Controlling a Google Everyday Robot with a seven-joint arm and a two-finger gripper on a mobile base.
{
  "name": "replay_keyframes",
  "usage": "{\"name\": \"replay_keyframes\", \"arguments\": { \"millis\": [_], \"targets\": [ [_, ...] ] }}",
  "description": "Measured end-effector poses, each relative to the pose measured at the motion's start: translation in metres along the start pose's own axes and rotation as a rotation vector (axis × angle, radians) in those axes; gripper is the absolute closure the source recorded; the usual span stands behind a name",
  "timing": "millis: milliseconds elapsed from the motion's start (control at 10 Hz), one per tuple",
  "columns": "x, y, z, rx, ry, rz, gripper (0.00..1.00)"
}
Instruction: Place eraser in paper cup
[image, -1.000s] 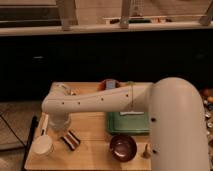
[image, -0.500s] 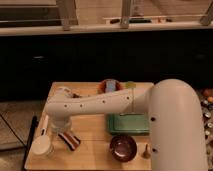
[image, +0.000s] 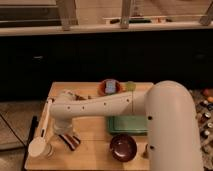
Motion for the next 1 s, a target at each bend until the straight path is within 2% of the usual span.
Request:
{"name": "replay_keyframes", "arguments": {
  "millis": [400,700,1000],
  "targets": [
    [0.001,0.027,0.018,0.015,-0.02,0.025,0.2],
    [0.003,0.042,0.029,0.009,-0.031,0.032,0.2],
    [0.009,0.045,0.038,-0.007,-0.021,0.062,0.2]
  ]
}}
